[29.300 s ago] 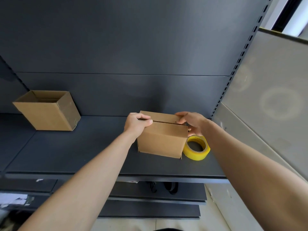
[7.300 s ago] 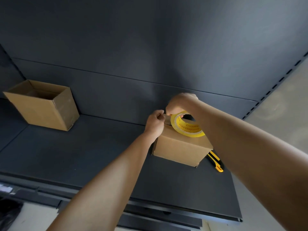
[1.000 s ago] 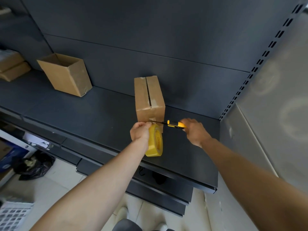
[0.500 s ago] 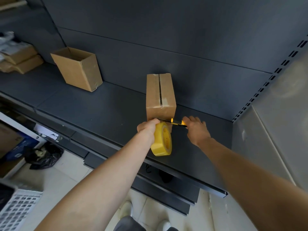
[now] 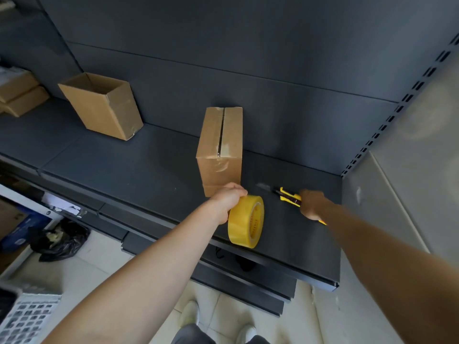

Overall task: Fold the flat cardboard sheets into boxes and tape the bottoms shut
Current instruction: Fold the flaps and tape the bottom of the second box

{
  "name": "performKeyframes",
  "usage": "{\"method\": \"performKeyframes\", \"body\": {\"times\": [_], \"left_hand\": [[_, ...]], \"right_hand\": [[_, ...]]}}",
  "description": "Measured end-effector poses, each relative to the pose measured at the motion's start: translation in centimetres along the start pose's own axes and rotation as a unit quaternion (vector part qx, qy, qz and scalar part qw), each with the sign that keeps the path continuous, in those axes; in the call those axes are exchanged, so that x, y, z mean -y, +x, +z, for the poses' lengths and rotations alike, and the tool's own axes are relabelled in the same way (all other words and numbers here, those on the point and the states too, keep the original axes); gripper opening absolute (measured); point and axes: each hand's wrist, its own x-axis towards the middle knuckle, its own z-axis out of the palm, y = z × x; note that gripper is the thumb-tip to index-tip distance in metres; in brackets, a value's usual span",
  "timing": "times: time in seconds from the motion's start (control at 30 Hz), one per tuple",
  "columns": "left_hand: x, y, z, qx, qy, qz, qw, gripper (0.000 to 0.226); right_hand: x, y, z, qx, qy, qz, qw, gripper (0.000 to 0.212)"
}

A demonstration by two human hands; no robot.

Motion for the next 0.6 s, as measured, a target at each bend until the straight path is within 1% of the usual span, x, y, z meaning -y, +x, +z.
{"method": "performKeyframes", "body": {"times": [0.07, 0.1, 0.17, 0.23, 0.27, 0.3, 0.33, 0.37, 0.4, 0.43, 0.47, 0.5, 0.53, 0.6], "left_hand": [[-0.3, 0.0, 1.1, 0.014, 0.032, 0.020, 0.999, 0.012], [-0.5, 0.0, 1.6, 0.018, 0.043, 0.028, 0.999, 0.014], [-0.7, 0.0, 2.5, 0.026, 0.057, 0.039, 0.997, 0.017], [-0.8, 0.2, 3.4, 0.022, 0.068, 0.051, 0.996, 0.019], [-0.9, 0.3, 3.9, 0.015, 0.074, 0.057, 0.996, 0.020], [-1.1, 0.3, 4.4, 0.007, 0.077, 0.061, 0.995, 0.021], [-1.3, 0.3, 4.9, 0.000, 0.078, 0.064, 0.995, 0.021], [-1.5, 0.2, 5.4, -0.009, 0.078, 0.068, 0.995, 0.022], [-1.7, 0.2, 5.8, -0.018, 0.078, 0.075, 0.994, 0.023], [-1.9, 0.1, 6.2, -0.024, 0.075, 0.084, 0.993, 0.024], [-2.2, 0.0, 6.6, -0.025, 0.070, 0.092, 0.993, 0.026], [-2.4, -0.2, 7.0, -0.021, 0.066, 0.100, 0.993, 0.026], [-2.7, -0.4, 7.4, -0.014, 0.064, 0.107, 0.992, 0.027], [-3.2, -0.8, 8.1, 0.005, 0.062, 0.120, 0.991, 0.028]], "right_hand": [[-0.9, -0.2, -0.1, 0.000, 0.058, 0.054, 0.997, 0.034], [-1.2, -0.3, -0.1, -0.013, 0.074, 0.074, 0.994, 0.035], [-1.6, -0.5, 0.1, -0.073, 0.069, 0.098, 0.990, 0.038], [-1.3, -0.9, -0.3, -0.144, 0.059, 0.088, 0.984, 0.040], [-0.9, -1.0, -0.6, -0.163, 0.090, 0.082, 0.979, 0.039], [-0.5, -1.1, -1.1, -0.154, 0.162, 0.086, 0.971, 0.041], [0.1, -1.4, -1.6, -0.115, 0.259, 0.102, 0.954, 0.047], [0.6, -1.8, -2.2, -0.044, 0.353, 0.132, 0.925, 0.058], [1.1, -2.4, -2.8, 0.044, 0.414, 0.158, 0.895, 0.069], [1.3, -3.0, -3.2, 0.124, 0.449, 0.171, 0.868, 0.079], [1.4, -3.4, -3.4, 0.180, 0.483, 0.172, 0.840, 0.084], [1.3, -3.7, -3.5, 0.213, 0.523, 0.168, 0.808, 0.084], [1.2, -3.9, -3.5, 0.229, 0.569, 0.165, 0.773, 0.077], [1.1, -4.0, -3.5, 0.219, 0.668, 0.170, 0.691, 0.051]]}}
